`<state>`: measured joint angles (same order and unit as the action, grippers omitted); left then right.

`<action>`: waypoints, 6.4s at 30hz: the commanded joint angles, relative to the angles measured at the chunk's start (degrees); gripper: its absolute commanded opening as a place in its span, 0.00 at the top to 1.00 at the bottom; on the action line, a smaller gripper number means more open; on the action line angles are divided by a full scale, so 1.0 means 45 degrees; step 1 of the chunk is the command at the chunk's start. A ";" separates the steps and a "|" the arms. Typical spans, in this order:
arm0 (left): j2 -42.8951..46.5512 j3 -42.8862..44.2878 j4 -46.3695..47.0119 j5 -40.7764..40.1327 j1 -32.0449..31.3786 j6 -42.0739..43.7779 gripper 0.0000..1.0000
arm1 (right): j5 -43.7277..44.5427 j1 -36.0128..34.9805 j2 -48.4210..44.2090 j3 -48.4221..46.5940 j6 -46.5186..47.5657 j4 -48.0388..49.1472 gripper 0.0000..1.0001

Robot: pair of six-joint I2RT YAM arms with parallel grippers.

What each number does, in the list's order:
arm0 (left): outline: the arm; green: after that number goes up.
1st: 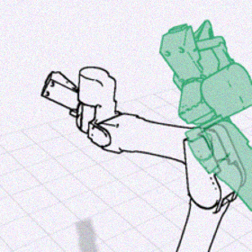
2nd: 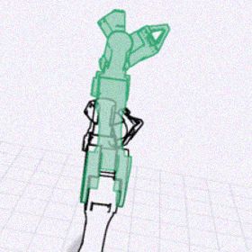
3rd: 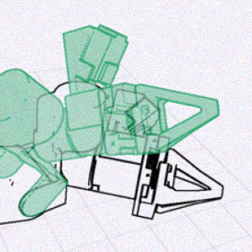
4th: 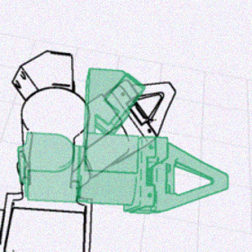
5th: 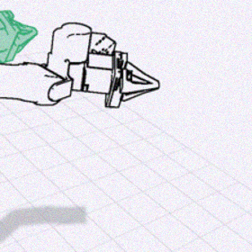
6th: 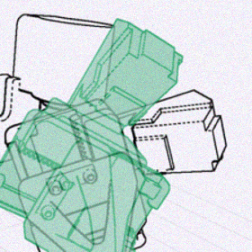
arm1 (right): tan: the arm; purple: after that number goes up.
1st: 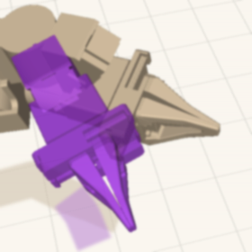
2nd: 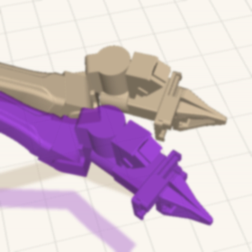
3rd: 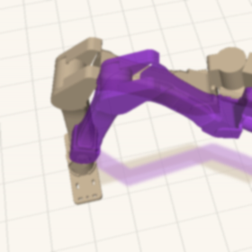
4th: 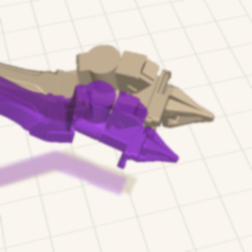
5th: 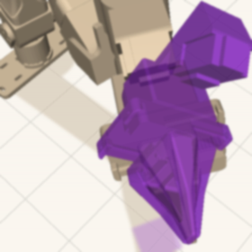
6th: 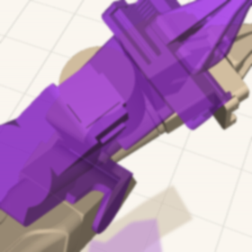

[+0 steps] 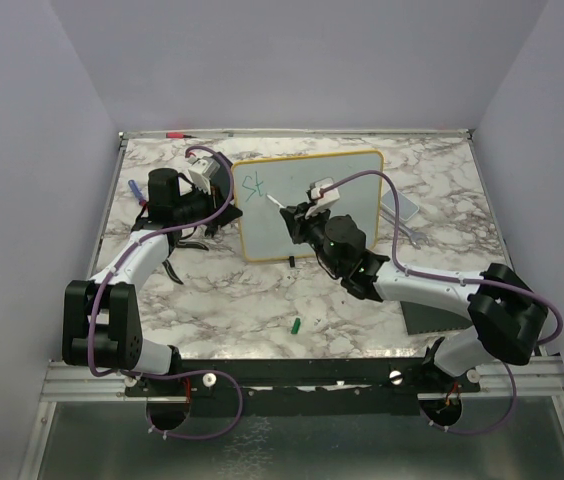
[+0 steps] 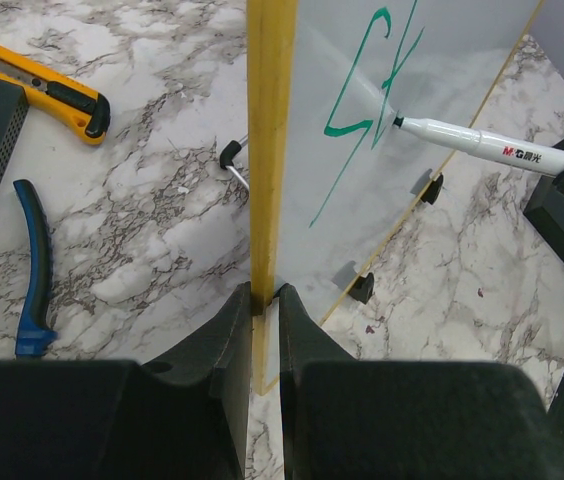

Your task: Write a sentence on the whiteboard

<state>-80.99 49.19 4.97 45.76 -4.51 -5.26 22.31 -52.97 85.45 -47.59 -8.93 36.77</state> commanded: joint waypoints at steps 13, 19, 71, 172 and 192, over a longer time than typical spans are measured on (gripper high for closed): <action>0.0364 0.0026 0.0059 0.0088 0.0014 0.0138 1.00 | 0.1476 0.0033 -0.0202 -0.0335 0.0873 0.0265 0.99; 0.0351 0.0036 0.0062 0.0108 0.0021 0.0151 1.00 | 0.1045 0.0033 -0.0003 -0.0585 0.0993 0.0451 0.99; 0.0322 0.0065 0.0048 -0.0032 0.0024 0.0084 1.00 | 0.0403 0.0015 -0.1703 0.0958 0.0649 -0.0069 1.00; 0.0344 0.0065 0.0053 0.0086 0.0026 0.0081 1.00 | 0.2078 0.0443 -0.1015 0.0443 0.0766 0.0635 0.99; 0.0339 0.0047 0.0047 0.0078 0.0015 0.0078 1.00 | 0.0146 0.0424 -0.0270 0.0621 0.0199 0.0215 0.99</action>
<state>-80.77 49.19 4.58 45.60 -4.58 -5.28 24.99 -51.40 82.41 -45.25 -7.07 39.35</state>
